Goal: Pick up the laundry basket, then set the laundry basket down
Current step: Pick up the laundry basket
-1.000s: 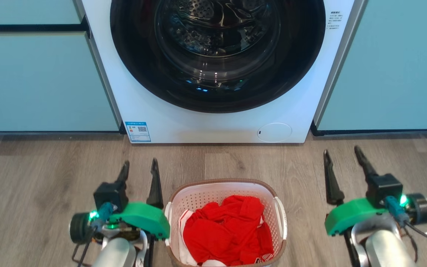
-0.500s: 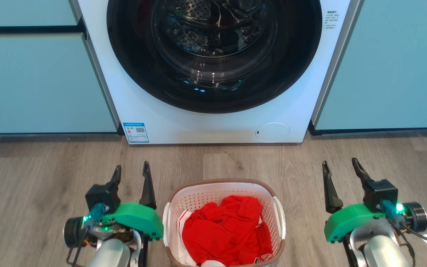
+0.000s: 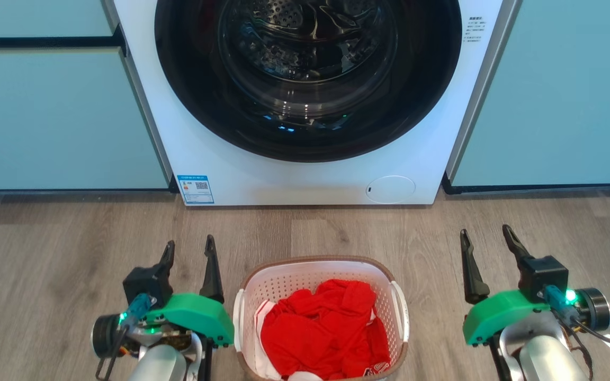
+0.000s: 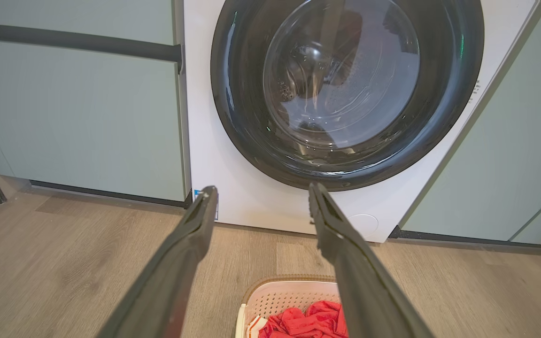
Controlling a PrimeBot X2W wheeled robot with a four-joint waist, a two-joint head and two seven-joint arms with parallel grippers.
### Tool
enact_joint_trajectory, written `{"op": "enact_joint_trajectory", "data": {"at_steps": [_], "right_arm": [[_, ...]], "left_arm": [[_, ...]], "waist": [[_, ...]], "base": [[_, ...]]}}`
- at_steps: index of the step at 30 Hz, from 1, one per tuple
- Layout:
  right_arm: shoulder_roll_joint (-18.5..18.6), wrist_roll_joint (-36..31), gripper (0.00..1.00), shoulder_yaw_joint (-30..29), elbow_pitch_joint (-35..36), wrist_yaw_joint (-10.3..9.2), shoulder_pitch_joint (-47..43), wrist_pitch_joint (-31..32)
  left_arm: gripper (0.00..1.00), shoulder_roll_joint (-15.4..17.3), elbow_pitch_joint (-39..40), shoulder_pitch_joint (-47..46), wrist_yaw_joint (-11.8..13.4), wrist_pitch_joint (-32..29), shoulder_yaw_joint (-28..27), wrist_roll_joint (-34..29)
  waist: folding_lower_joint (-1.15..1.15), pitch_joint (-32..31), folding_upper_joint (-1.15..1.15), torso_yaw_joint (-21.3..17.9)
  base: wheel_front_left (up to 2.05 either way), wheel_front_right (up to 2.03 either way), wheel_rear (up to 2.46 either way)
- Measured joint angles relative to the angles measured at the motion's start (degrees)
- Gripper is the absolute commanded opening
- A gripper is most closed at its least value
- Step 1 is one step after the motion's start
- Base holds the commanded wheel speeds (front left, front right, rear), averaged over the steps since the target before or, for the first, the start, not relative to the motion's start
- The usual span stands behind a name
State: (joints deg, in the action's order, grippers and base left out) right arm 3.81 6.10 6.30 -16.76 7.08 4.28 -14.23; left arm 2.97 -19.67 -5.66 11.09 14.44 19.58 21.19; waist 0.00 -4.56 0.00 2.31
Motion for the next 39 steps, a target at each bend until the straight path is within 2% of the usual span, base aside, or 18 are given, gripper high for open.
{"op": "enact_joint_trajectory", "data": {"at_steps": [15, 24, 34, 39], "right_arm": [[0.00, 0.00, 1.00, -0.16, -0.01, 0.00, 0.05, 0.00], [0.05, 0.19, 1.00, -0.57, -0.99, 0.00, 0.25, 0.00], [0.70, 2.76, 1.00, -0.49, -6.17, 0.00, 4.71, 0.00], [1.66, 4.43, 1.00, 2.45, -12.39, 0.00, 11.77, 0.00]], "left_arm": [[1.00, 0.00, -0.59, -0.08, -0.09, 0.00, -0.09, 0.58], [1.00, 0.00, -5.88, -1.10, -1.58, 0.00, 0.33, 1.60], [1.00, -0.16, -13.71, -6.56, -2.59, 0.00, 2.25, 1.72], [1.00, -0.31, -19.03, -13.31, -3.71, 0.00, 3.92, 1.75]], "waist": [[0.00, 1.42, 0.00, -0.06], [0.00, 4.68, 0.00, 0.08], [0.00, 10.82, 0.00, -0.16], [0.00, 17.28, 0.00, -0.58]], "base": [[0.00, 0.00, 0.00], [0.00, 0.00, 0.00], [0.00, 0.00, 0.00], [0.00, 0.00, 0.00]]}}
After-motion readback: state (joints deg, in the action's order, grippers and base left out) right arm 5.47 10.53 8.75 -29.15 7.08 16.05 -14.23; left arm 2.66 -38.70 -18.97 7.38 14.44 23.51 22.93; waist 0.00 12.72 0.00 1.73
